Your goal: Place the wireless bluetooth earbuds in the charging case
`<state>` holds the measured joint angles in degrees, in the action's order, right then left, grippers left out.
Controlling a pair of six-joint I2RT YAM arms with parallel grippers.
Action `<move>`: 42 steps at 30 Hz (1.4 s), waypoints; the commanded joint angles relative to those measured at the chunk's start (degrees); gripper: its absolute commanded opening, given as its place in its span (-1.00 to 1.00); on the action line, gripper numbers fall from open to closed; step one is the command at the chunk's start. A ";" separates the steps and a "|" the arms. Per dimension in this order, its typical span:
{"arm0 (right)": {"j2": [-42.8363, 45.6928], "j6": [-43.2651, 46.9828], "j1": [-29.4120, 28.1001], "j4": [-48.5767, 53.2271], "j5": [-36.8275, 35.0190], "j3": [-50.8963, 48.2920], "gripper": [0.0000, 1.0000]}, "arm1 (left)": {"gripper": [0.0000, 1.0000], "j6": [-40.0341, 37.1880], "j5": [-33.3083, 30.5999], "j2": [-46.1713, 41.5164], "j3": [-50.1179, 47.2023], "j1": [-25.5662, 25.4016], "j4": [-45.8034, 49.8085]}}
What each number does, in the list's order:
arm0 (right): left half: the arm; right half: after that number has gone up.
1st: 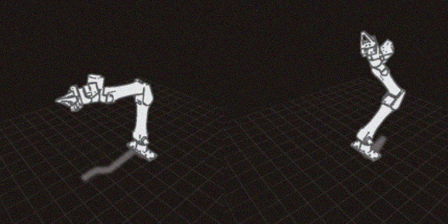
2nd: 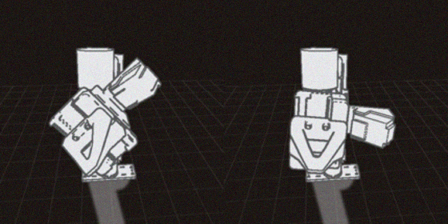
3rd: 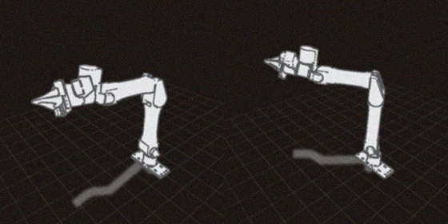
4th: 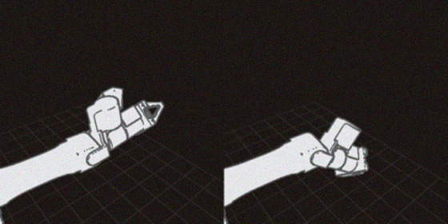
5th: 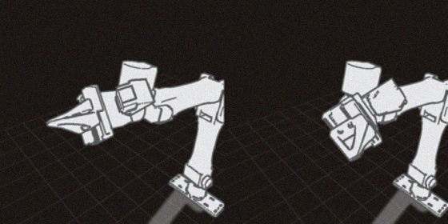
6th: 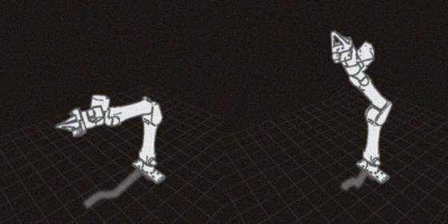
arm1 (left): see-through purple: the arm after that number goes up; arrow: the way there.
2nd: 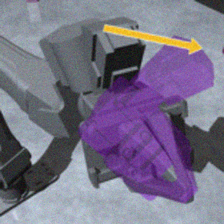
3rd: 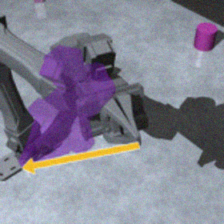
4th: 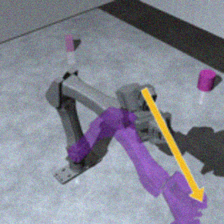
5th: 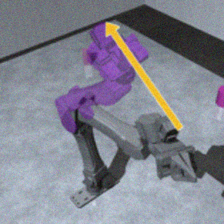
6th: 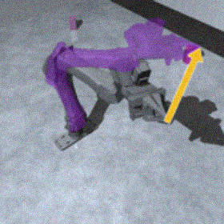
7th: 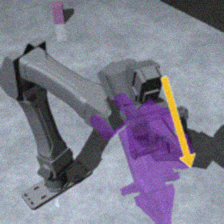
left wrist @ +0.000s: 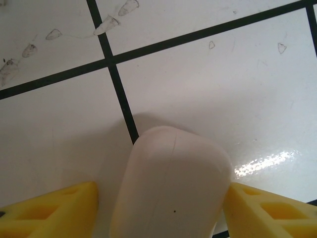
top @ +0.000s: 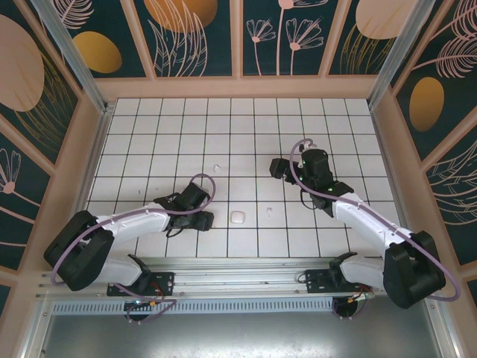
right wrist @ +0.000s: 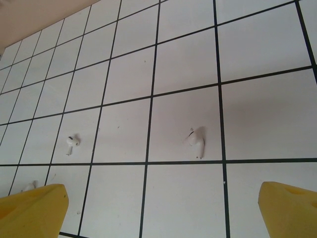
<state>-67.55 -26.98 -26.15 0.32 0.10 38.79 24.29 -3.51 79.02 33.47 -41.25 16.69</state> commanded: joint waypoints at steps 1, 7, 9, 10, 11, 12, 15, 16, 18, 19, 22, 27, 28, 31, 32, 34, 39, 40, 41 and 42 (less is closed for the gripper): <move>1.52 -1.62 -0.47 0.51 0.77 0.10 0.98 | 0.25 -0.47 3.80 1.25 0.61 -0.82 0.54; 1.67 -3.29 -0.43 1.66 1.95 1.06 0.92 | 0.07 -0.12 3.36 0.01 0.02 -1.06 0.07; 1.49 -3.64 -0.42 2.15 2.89 1.67 0.84 | 0.03 0.12 3.76 -1.06 -0.61 -1.09 -1.74; 1.50 -3.71 -0.44 2.43 3.46 2.01 0.81 | 0.00 0.18 4.50 -1.61 -1.04 -1.03 -3.01; 1.43 -3.78 -0.40 2.76 4.11 2.39 0.79 | -0.03 0.47 5.45 -2.21 -1.58 -1.09 -4.56; 1.43 -3.86 -0.41 3.07 4.74 2.83 0.77 | -0.06 0.73 6.24 -2.98 -2.11 -1.17 -6.08; 1.16 -4.04 -0.44 4.44 6.96 4.20 0.69 | -0.11 0.46 6.87 -4.85 -2.97 -1.17 -8.78; 0.93 -4.06 -0.39 5.11 7.98 4.78 0.63 | -0.12 0.20 6.73 -5.45 -2.89 -1.14 -9.09; -0.54 -3.27 -0.39 8.33 11.09 7.03 0.51 | -0.14 -0.93 6.41 -6.82 -2.42 -1.18 -9.22; -1.31 -2.56 -0.37 10.19 12.36 8.33 0.49 | -0.15 -1.67 6.50 -7.68 -2.12 -1.15 -9.32; -3.73 0.00 -0.39 16.29 16.41 12.47 0.47 | -0.18 -4.93 7.19 -10.53 -1.15 -1.13 -10.46; -5.21 1.62 -0.52 17.08 28.04 15.47 0.34 | -0.17 -12.06 11.18 -11.95 1.09 -1.19 -15.85; -5.58 1.46 -0.57 16.00 30.85 15.66 0.31 | -0.17 -12.98 12.13 -11.48 1.59 -1.19 -17.00; -6.94 0.82 -1.83 13.79 37.02 16.46 0.26 | -0.17 -15.24 15.79 -9.53 3.04 -1.15 -20.65; -7.30 1.28 -2.40 14.13 37.86 16.88 0.26 | -0.17 -15.94 16.97 -9.15 3.44 -1.20 -21.67; -7.81 2.57 -3.36 15.74 38.44 17.51 0.29 | -0.17 -17.09 17.84 -8.64 3.92 -1.30 -23.10; -8.95 2.89 -4.32 15.82 40.41 16.45 0.38 | -0.19 -19.98 17.83 -8.76 5.06 -2.41 -25.57; -9.21 2.54 -4.51 15.11 40.96 16.24 0.38 | -0.19 -20.24 17.99 -8.71 5.44 -2.48 -25.83; -9.50 2.29 -4.85 14.53 41.56 16.14 0.39 | -0.19 -20.63 18.01 -8.63 5.82 -2.62 -26.00; -9.89 2.18 -4.87 14.20 41.94 16.18 0.38 | -0.20 -20.96 18.14 -8.46 6.23 -2.68 -25.94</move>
<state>-76.34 -25.39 -30.28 15.46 38.30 54.35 6.24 13.10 70.15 37.10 -43.51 -5.76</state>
